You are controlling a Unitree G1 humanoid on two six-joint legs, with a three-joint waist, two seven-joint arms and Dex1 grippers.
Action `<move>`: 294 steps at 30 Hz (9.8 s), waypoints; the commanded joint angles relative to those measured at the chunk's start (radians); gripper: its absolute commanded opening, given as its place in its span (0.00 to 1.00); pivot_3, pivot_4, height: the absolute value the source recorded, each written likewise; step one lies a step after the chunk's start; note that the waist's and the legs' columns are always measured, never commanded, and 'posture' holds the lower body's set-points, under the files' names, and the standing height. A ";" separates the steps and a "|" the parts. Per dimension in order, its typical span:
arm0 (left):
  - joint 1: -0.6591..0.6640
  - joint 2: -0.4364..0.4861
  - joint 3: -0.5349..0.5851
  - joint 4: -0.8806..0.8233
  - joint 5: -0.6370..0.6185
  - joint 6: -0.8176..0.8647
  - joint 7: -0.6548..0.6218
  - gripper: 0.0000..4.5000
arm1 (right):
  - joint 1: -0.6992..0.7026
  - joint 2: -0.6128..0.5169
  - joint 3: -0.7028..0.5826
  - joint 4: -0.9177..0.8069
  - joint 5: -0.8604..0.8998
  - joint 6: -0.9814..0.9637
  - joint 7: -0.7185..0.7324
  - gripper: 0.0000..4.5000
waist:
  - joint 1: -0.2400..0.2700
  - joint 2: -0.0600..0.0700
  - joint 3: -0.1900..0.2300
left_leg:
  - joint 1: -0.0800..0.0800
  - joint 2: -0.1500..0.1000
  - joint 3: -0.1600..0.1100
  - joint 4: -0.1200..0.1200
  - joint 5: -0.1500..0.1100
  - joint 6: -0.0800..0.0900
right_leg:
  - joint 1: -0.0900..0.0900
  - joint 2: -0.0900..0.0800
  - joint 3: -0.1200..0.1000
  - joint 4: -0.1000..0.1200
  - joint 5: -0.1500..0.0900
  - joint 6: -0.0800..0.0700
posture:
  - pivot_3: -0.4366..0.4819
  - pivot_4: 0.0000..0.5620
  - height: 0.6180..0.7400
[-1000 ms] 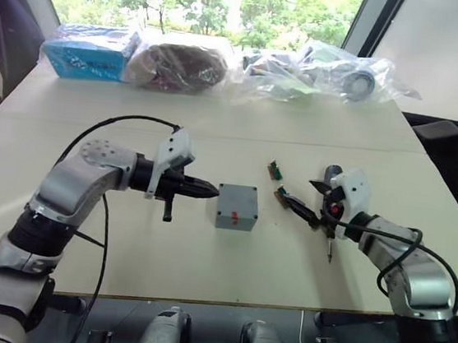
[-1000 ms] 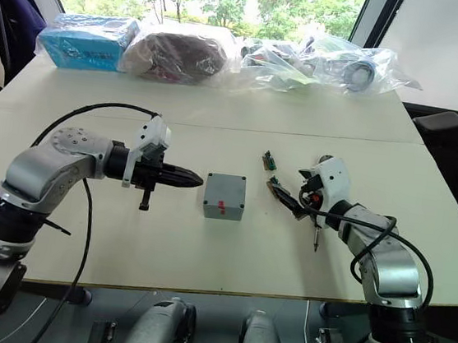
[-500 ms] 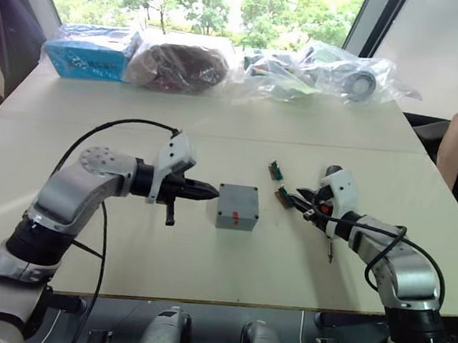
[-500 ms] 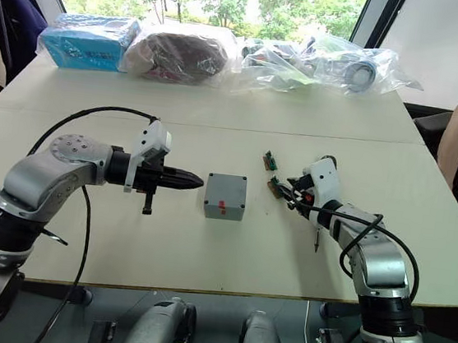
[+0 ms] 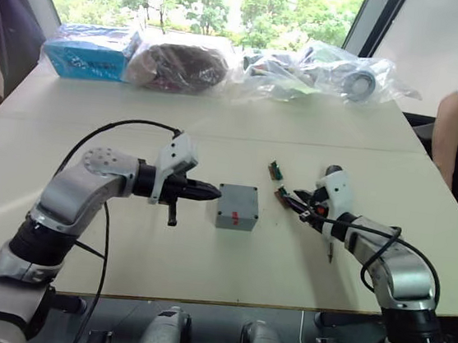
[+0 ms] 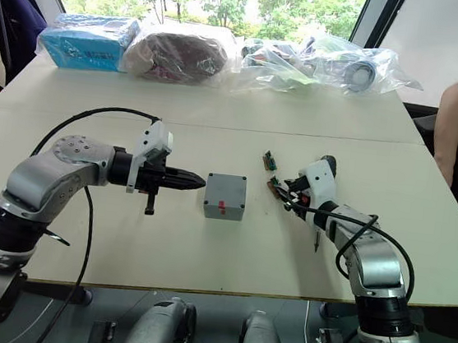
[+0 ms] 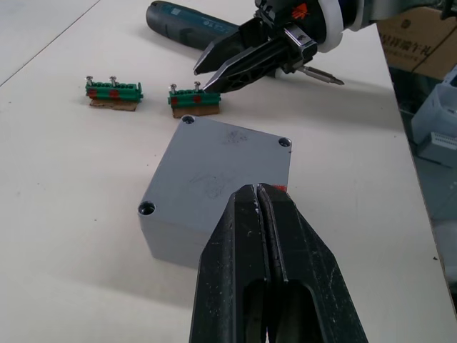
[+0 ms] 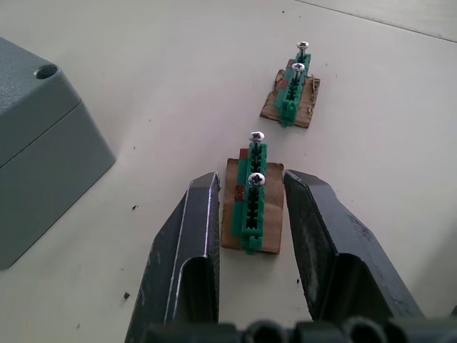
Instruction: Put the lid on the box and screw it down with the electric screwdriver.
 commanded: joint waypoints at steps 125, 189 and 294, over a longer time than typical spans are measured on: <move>-0.012 0.066 0.050 -0.038 -0.055 -0.001 -0.052 0.00 | -0.642 -0.467 0.109 0.386 0.461 0.949 -0.101 0.99 | -0.021 0.006 0.004 | -0.003 0.000 0.002 -0.001 0.000 0.001 | -0.003 -0.002 0.001 -0.001 0.000 0.000 | 0.48 0.27 1.00; -0.091 -0.030 -0.067 0.073 0.053 -0.045 0.014 0.00 | -0.123 0.317 -0.007 -0.328 0.136 -0.220 -0.165 0.40 | -0.022 0.010 0.007 | -0.015 -0.001 0.000 0.004 0.003 -0.001 | -0.015 0.004 0.002 0.004 0.009 0.010 | 0.48 0.27 1.00; -0.043 -0.119 -0.166 0.190 0.291 -0.207 -0.020 0.00 | 0.099 0.345 0.176 -0.012 -0.064 -0.260 -0.152 0.40 | -0.024 0.000 -0.031 | 0.021 0.003 -0.001 -0.006 -0.002 -0.001 | 0.014 0.002 0.001 0.000 -0.001 -0.002 | 0.48 0.27 1.00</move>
